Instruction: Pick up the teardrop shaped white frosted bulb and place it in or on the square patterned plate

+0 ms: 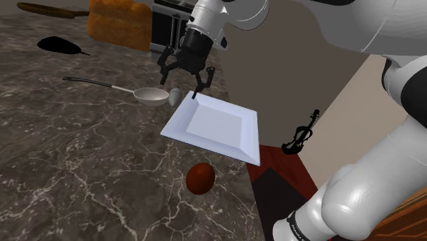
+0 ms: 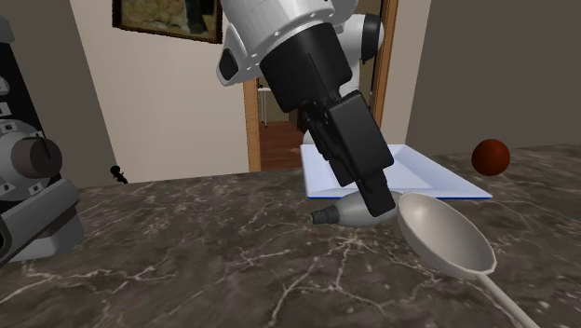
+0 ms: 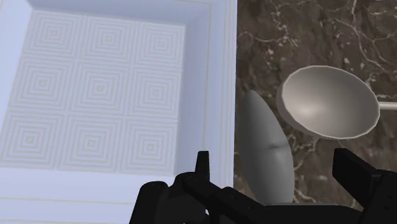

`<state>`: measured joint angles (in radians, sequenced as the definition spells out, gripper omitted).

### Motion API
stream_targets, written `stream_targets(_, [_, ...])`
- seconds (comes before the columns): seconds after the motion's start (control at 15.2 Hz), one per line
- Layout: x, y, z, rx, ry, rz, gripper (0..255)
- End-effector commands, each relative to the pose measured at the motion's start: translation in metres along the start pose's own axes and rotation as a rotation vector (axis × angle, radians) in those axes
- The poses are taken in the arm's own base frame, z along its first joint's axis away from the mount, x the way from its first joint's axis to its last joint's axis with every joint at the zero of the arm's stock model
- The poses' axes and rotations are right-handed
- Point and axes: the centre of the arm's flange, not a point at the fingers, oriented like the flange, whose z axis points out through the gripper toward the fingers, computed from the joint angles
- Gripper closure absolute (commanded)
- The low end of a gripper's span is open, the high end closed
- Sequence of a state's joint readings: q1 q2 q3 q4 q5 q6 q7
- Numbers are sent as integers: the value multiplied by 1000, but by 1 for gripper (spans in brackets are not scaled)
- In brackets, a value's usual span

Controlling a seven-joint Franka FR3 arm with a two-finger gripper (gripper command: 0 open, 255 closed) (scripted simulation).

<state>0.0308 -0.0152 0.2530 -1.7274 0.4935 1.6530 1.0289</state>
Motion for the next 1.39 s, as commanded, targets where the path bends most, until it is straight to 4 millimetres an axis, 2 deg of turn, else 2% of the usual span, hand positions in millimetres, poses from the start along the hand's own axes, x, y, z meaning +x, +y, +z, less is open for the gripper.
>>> stream_targets(0.0, [0, 0, 0, 0, 0, 0, 255])
stream_targets(0.53, [4, 2, 0, 0, 0, 0, 255])
stream_targets(0.59, [0, 0, 0, 0, 0, 0, 255])
stream_targets(1.32, [-25, -11, -51, 0, 0, 0, 255])
